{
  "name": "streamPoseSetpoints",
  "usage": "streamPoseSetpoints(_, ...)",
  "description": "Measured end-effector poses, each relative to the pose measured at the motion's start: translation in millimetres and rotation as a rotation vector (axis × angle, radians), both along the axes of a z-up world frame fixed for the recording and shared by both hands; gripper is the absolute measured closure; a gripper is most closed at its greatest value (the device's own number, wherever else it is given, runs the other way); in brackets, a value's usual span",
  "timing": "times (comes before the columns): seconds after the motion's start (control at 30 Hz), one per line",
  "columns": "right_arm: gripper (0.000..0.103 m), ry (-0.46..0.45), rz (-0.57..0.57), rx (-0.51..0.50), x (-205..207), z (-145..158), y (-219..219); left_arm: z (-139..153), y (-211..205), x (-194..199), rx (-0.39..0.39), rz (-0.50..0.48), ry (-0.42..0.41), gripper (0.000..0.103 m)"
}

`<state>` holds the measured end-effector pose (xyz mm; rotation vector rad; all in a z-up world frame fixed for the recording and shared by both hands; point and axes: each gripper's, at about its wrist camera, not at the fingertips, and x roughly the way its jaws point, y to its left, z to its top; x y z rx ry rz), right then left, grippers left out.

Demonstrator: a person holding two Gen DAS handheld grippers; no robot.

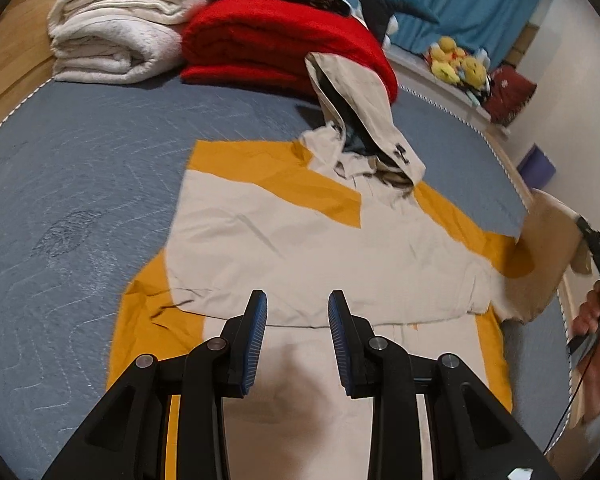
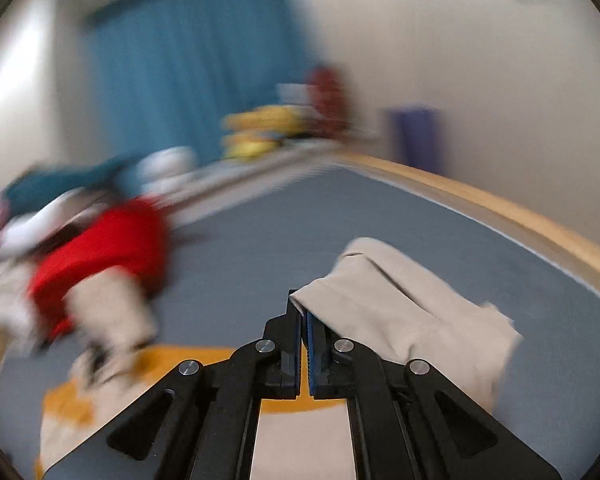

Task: Fold large clothes

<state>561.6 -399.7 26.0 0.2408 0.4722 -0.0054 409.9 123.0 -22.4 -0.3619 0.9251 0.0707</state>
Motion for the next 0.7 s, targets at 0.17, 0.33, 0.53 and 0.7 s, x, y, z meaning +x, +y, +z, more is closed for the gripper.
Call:
streamPoseSetpoints(0.17, 0.101, 0.033, 0.422, -0.038, -34, -1, 209, 5, 31, -10, -0.04, 0.063, -0.005, 0.075)
streamPoseSetpoints(0.33, 0.097, 0.308, 0.69, -0.069, -64, -90, 350, 3, 58, -13, -0.105, 0.102, 0.016, 0.075)
streamPoseSetpoints(0.53, 0.092, 0.621, 0.639, -0.099, -74, -149, 358, -2, 62, -10, -0.158, 0.086, 0.045, 0.074)
streamPoseSetpoints(0.7, 0.086, 0.521, 0.58, -0.12, -105, -87, 289, -11, 41, -2, -0.138, 0.038, 0.059, 0.074)
